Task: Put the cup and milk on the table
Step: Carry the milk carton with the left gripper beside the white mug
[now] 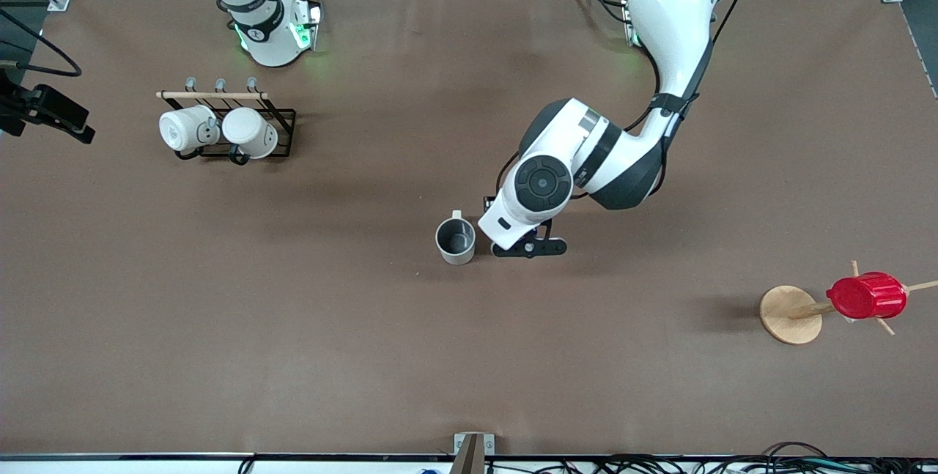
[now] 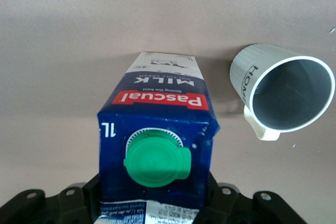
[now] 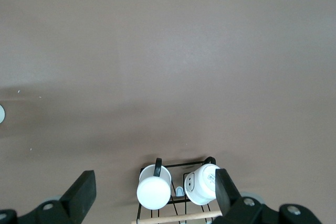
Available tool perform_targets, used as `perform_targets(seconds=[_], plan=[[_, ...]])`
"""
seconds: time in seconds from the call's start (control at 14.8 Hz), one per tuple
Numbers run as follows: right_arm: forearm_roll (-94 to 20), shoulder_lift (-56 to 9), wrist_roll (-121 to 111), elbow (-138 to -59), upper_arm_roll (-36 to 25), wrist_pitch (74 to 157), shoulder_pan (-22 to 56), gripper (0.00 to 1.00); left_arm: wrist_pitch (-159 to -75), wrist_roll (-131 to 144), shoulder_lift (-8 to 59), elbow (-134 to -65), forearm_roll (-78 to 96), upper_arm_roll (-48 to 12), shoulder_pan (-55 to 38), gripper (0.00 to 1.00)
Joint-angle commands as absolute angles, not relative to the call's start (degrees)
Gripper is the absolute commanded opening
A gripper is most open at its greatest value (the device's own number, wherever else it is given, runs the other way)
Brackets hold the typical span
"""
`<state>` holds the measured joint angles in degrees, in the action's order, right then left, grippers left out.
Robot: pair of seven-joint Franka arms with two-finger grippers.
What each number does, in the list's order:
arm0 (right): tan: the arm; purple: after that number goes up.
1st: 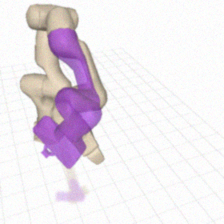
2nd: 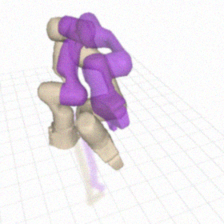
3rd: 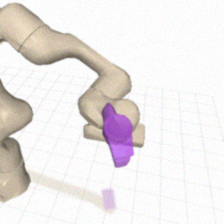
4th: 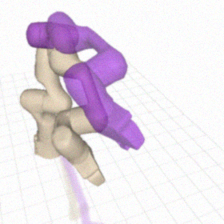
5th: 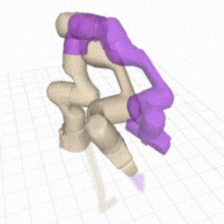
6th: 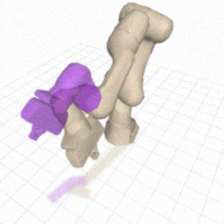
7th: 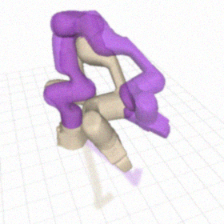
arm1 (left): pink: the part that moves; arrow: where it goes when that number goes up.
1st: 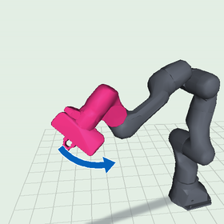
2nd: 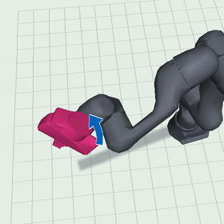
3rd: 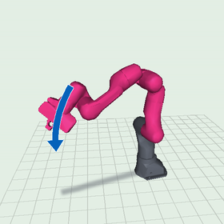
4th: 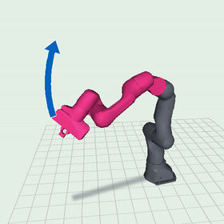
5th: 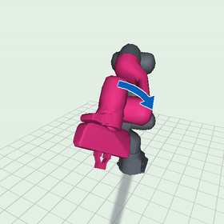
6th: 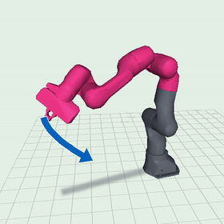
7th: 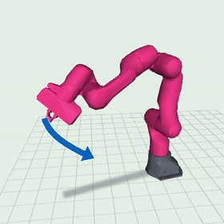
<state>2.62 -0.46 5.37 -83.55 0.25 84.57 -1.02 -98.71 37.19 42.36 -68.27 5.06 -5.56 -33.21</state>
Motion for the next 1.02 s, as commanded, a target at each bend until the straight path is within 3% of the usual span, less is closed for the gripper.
perform_targets(seconds=[0.0, 0.27, 0.34, 0.41, 0.81, 0.95], plan=[[1.2, -0.2, 4.8, -83.5, 0.3, 84.6, -1.4, 1.00, -97.7, 37.1, 43.9, -65.5, 5.4, -3.9, -34.5, 0.64], [1.2, -0.3, 4.8, -83.5, 0.3, 84.4, -1.4, 1.00, -97.8, 35.2, 43.2, -65.8, 5.3, -3.8, -34.5, 0.74], [1.2, -0.3, 4.8, -83.6, 0.3, 84.4, -1.4, 1.00, -97.8, 35.2, 42.5, -66.0, 5.3, -3.9, -34.4, 0.81], [1.2, -0.3, 4.8, -83.5, 0.3, 84.4, -1.3, 1.00, -97.8, 35.2, 41.7, -66.1, 5.2, -4.0, -34.2, 0.99], [1.3, -0.3, 2.7, -83.5, 0.0, 84.2, -1.6, 1.00, -93.3, 35.2, 29.8, -69.4, 5.7, -4.0, -31.8, 1.00], [1.2, -0.4, 1.8, -83.5, -0.3, 84.3, -1.6, 1.00, -92.6, 34.5, 24.2, -74.1, 5.2, -4.0, -29.7, 1.00]])
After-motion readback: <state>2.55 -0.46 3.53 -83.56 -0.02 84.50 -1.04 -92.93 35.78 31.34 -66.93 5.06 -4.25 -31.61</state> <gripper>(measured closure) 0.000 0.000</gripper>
